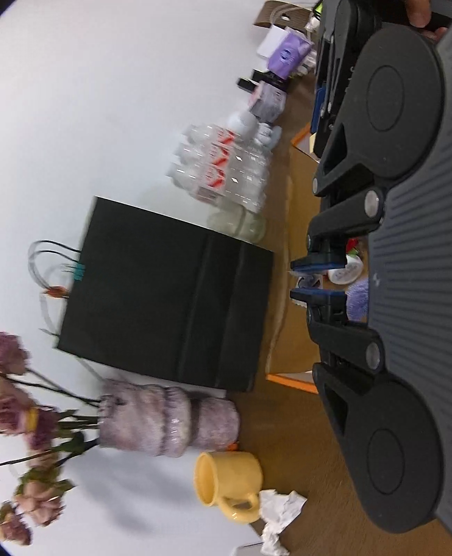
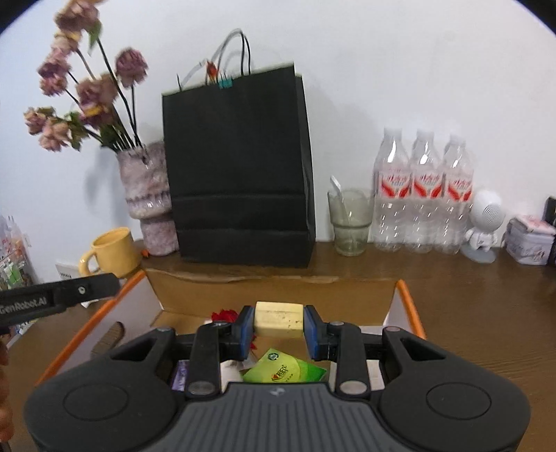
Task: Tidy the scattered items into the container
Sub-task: 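Carry the clip and soap bar into the box and open both tools, then grasp the black-blue item with the left tool while the right tool grasps the white round object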
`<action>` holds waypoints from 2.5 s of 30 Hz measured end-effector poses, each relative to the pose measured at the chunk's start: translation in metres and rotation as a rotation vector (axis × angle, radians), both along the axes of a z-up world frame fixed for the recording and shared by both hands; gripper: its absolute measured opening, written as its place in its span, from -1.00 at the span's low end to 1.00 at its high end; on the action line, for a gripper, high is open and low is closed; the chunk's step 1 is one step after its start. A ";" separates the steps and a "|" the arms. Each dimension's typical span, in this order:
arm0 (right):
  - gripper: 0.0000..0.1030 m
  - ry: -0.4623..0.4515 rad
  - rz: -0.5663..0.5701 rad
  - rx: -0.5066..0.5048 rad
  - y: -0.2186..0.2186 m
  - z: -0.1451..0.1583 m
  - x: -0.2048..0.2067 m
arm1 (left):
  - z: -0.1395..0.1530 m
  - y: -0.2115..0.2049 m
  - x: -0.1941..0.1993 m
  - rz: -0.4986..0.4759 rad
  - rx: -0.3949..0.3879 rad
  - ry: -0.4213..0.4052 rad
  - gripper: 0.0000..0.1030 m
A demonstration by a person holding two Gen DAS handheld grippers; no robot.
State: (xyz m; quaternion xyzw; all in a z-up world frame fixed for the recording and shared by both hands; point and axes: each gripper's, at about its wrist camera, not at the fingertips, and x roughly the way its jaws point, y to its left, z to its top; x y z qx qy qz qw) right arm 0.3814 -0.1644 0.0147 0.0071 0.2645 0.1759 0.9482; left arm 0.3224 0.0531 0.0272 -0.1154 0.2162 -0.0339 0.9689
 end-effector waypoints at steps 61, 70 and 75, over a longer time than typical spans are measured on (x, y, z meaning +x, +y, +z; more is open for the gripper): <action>0.52 0.116 0.071 -0.164 0.018 -0.066 -0.171 | -0.071 -0.022 -0.143 0.014 0.057 0.282 0.26; -0.49 0.132 0.091 -0.147 0.026 -0.067 -0.167 | -0.074 -0.039 -0.140 0.021 0.176 0.262 -0.70; -0.53 0.129 0.089 -0.150 0.024 -0.066 -0.169 | -0.076 -0.042 -0.145 0.001 0.196 0.239 -0.80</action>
